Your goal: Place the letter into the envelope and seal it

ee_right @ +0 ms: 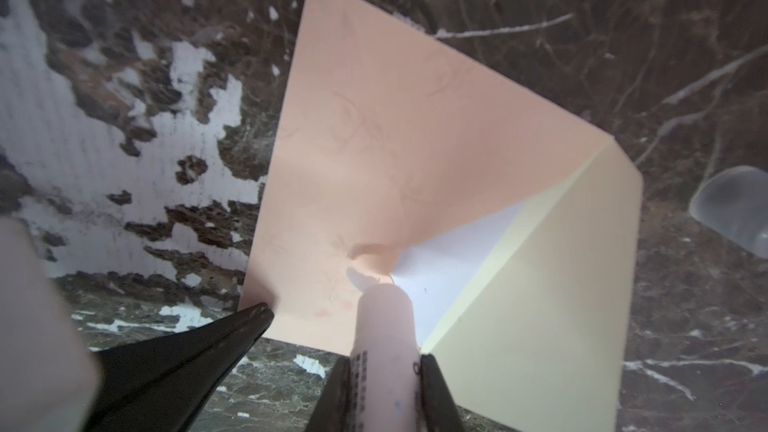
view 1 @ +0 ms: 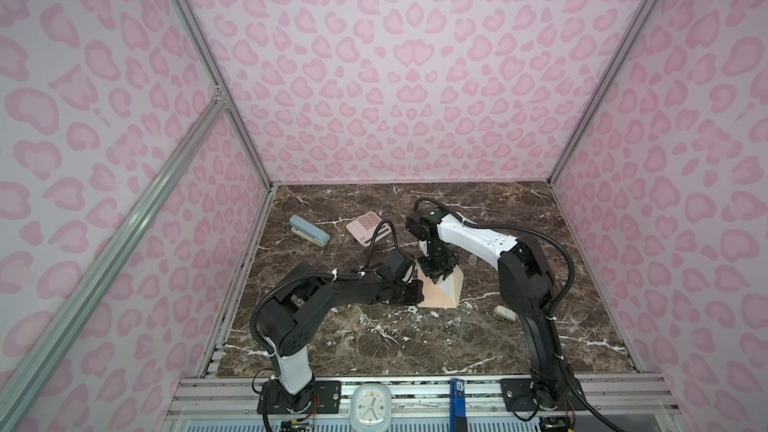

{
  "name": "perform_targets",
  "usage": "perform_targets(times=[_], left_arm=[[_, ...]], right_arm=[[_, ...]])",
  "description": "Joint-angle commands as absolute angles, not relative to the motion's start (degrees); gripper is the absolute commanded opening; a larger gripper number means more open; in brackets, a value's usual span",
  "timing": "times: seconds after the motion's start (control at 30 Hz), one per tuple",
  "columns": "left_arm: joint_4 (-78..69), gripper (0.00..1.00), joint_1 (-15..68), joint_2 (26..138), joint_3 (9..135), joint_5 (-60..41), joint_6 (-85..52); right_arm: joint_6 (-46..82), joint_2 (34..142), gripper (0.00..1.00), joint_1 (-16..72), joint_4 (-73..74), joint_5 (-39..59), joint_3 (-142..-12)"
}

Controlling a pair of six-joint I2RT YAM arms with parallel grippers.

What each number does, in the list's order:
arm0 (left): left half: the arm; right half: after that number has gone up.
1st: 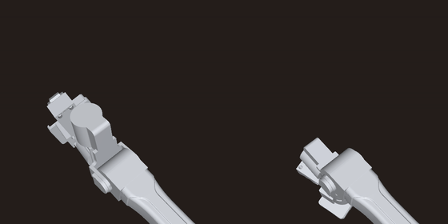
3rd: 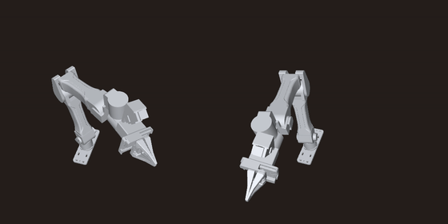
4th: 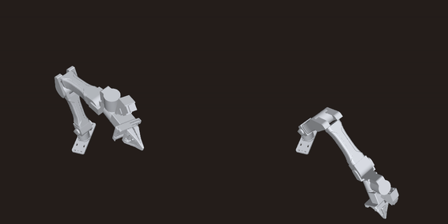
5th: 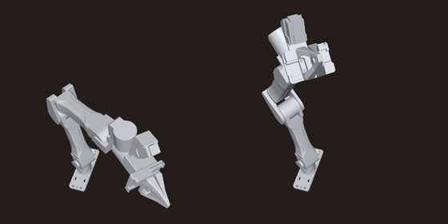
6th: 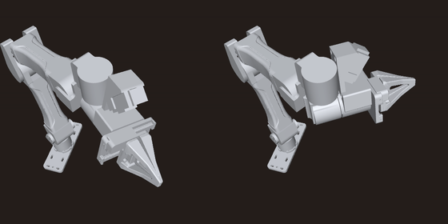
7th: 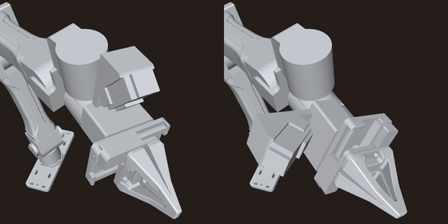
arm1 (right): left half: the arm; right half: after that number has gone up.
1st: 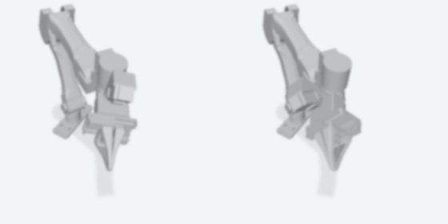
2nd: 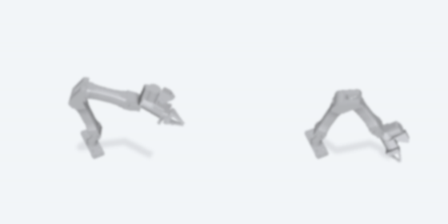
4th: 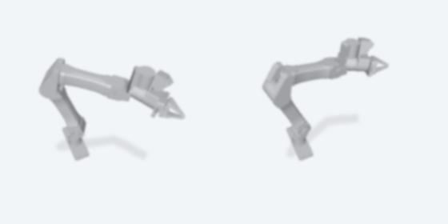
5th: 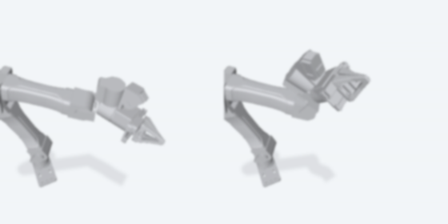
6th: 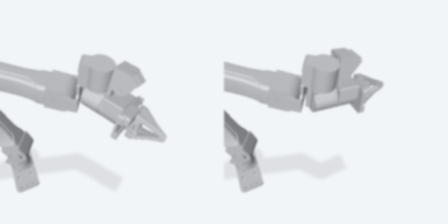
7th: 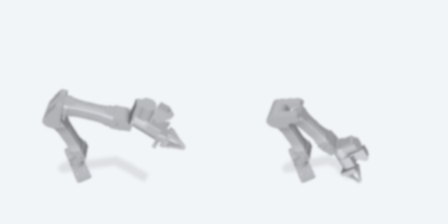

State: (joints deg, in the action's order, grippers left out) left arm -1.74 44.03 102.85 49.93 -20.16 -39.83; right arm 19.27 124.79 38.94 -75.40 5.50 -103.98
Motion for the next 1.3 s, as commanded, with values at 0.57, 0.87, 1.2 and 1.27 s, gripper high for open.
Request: perform_targets(times=[0.57,0.87,1.2,1.27], left_arm=[[1.51,0.04,43.94,103.71,49.79,-17.31,-39.11],[1.51,0.04,43.86,103.54,49.79,-17.32,-39.11],[1.51,0.04,43.68,103.52,49.70,-17.36,-39.20],[1.50,0.04,43.68,103.45,49.74,-17.33,-39.20]], right_arm=[[18.06,133.06,0.00,40.16,-81.00,4.47,-113.09],[17.85,134.37,0.00,40.41,-80.31,4.28,-112.44],[17.84,134.13,0.00,40.00,-79.56,-0.39,-111.08],[17.93,134.16,0.00,40.04,-79.51,-0.93,-111.06]])
